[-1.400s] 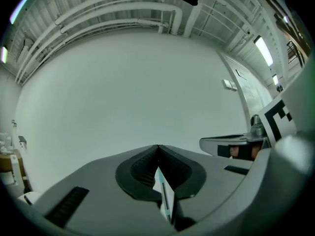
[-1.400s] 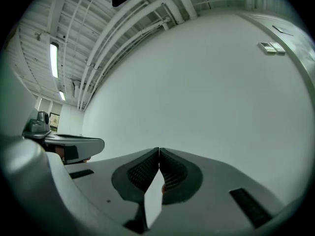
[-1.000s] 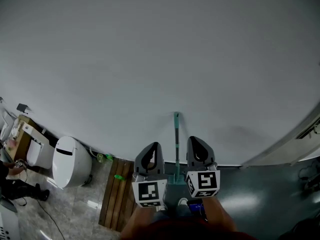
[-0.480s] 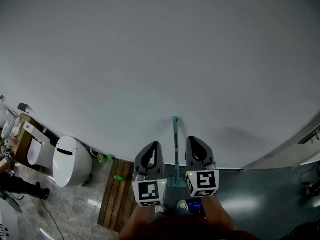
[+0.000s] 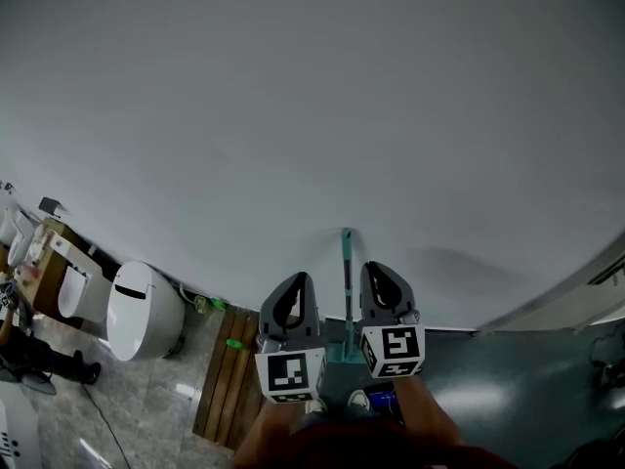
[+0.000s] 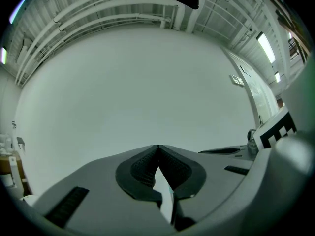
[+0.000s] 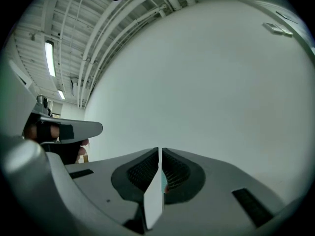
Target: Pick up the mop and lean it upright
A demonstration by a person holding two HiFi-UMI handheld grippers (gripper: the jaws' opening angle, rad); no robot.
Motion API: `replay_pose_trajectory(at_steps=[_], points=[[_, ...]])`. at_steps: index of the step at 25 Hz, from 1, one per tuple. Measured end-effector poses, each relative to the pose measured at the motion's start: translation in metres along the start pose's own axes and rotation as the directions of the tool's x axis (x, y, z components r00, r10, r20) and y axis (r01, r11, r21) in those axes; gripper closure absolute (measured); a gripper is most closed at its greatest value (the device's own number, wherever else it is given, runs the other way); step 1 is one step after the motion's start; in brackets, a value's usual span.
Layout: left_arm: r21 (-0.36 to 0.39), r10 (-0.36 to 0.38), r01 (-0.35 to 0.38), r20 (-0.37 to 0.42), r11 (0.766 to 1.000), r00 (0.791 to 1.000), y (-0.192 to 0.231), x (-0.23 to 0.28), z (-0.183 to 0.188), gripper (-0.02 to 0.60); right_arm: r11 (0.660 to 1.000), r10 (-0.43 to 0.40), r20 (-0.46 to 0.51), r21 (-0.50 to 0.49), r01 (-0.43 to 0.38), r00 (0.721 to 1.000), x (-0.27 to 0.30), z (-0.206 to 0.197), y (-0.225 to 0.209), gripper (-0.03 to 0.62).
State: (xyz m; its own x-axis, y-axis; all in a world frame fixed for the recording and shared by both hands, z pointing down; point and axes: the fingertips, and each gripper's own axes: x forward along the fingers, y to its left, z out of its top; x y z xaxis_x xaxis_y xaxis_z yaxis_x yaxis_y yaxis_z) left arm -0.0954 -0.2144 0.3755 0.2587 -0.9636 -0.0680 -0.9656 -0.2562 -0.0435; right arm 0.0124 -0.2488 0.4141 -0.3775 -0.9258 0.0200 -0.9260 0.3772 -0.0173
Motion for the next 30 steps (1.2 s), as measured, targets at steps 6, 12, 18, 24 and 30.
replay_pose_trajectory(at_steps=[6,12,18,24,30], points=[[-0.013,0.012,-0.012,0.016,1.0,1.0,0.014,-0.007,0.002,0.568,1.0,0.024,-0.066,0.014,-0.023,0.998,0.019,-0.029,0.016,0.495],[-0.021,0.027,-0.026,0.014,0.999,1.0,0.014,-0.008,0.008,0.568,1.0,0.018,-0.118,-0.001,-0.019,0.993,0.04,-0.048,0.011,0.446],[-0.019,0.042,-0.042,-0.002,0.999,0.999,0.019,-0.008,0.003,0.568,1.0,-0.018,-0.168,-0.01,0.016,0.986,0.069,-0.072,0.003,0.418],[-0.008,0.057,-0.057,-0.012,0.998,0.998,0.026,-0.006,-0.003,0.568,0.999,-0.035,-0.23,-0.027,0.03,0.973,0.094,-0.103,-0.004,0.39],[-0.005,0.075,-0.075,-0.027,0.997,0.997,0.04,-0.008,-0.011,0.568,0.998,-0.065,-0.259,-0.03,0.059,0.964,0.116,-0.118,-0.007,0.39]])
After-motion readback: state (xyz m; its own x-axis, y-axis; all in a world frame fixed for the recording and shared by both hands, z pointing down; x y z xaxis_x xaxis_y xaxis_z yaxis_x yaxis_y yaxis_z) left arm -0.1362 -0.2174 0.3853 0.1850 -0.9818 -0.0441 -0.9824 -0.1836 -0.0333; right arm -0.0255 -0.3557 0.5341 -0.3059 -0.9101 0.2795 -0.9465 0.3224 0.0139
